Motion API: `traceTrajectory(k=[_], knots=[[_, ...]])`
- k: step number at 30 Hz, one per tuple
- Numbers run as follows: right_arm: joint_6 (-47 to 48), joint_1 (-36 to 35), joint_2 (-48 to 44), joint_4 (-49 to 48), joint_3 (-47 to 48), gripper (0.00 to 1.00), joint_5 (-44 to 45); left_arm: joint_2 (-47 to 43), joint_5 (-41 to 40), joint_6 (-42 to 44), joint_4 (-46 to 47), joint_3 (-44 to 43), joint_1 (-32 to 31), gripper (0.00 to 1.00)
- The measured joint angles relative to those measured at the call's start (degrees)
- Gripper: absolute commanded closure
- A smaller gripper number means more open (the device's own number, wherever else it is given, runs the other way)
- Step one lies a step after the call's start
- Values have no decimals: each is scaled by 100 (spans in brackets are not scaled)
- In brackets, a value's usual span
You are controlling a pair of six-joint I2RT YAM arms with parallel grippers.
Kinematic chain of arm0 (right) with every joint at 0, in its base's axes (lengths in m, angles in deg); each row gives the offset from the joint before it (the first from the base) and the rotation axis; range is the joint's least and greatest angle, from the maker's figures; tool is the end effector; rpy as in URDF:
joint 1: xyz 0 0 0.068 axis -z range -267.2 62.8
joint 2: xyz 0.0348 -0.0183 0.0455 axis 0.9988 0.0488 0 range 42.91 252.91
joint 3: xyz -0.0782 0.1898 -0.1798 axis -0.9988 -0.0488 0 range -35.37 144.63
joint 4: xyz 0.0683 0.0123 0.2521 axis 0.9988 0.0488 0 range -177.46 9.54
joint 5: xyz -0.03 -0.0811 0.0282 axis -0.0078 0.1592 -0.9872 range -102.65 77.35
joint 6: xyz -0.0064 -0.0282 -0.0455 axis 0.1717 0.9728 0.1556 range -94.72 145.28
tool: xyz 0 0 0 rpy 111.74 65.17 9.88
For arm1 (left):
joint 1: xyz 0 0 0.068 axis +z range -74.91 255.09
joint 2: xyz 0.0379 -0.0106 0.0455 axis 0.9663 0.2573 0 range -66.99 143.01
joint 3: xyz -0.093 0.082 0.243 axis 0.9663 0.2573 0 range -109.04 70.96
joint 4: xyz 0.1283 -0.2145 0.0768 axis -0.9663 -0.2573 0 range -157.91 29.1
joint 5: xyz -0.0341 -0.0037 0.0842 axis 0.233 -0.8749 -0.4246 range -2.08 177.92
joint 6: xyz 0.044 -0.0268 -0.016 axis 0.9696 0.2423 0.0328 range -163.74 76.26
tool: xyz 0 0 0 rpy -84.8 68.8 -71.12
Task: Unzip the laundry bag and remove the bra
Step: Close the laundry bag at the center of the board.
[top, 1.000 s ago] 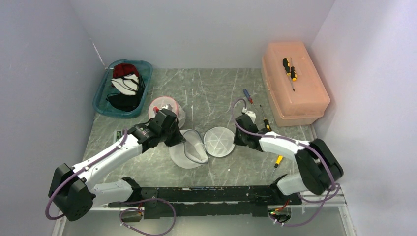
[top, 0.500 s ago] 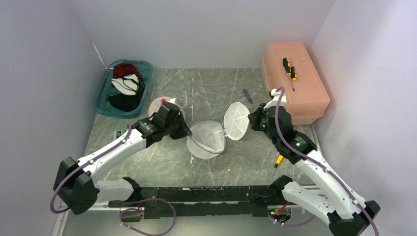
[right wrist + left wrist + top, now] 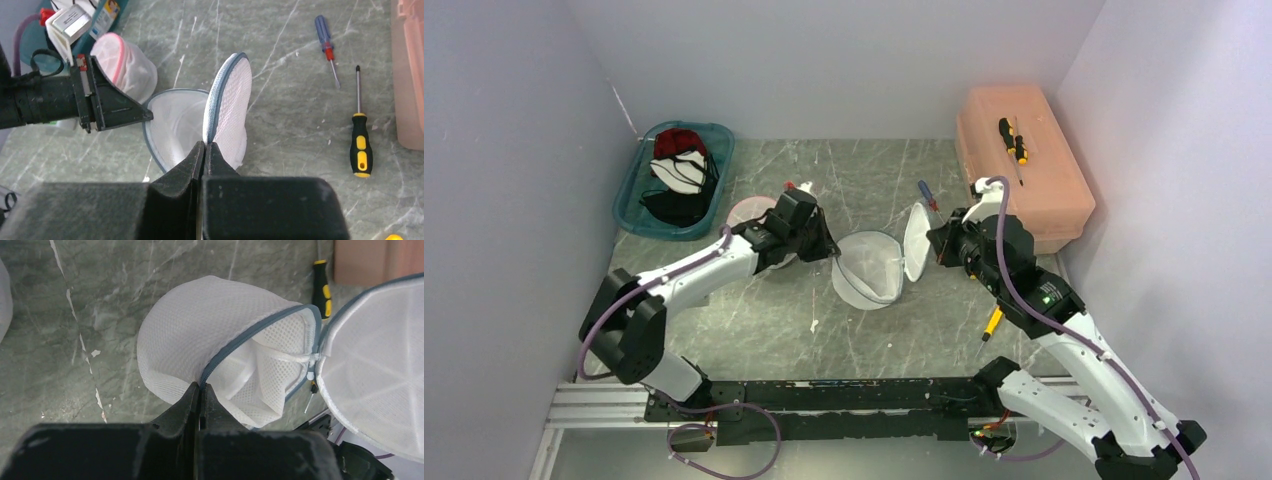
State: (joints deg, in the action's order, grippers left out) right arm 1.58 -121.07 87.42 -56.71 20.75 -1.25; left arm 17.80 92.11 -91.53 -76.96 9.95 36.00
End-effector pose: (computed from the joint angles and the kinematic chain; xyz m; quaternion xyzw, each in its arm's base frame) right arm 0.1389 0.0847 0.3710 -0.0144 0.8127 0.2068 0.5446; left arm 0.2534 -0.2092 0.2623 -0.0532 0.9037 -0.3153 0.2849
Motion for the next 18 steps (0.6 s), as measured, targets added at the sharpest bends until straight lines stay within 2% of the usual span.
traceTrajectory(k=[3, 6, 9, 11, 16, 18], knots=[[66, -46, 28, 20, -166, 100, -28, 299, 55, 17, 28, 0, 0, 92], [144, -107, 127, 94, -216, 100, -57, 505, 66, 103, -37, -50, 0, 73], [221, -251, 260, 111, -219, 100, -63, 640, 68, 269, -214, -291, 0, 47], [264, -372, 330, 133, -219, 100, -48, 656, 72, 369, -302, -479, 2, 34], [372, -669, 428, 195, -221, 100, 46, 540, 79, 400, -433, -887, 2, 17], [431, -748, 422, 164, -251, 100, 59, 374, 111, 313, -520, -887, 0, 7]])
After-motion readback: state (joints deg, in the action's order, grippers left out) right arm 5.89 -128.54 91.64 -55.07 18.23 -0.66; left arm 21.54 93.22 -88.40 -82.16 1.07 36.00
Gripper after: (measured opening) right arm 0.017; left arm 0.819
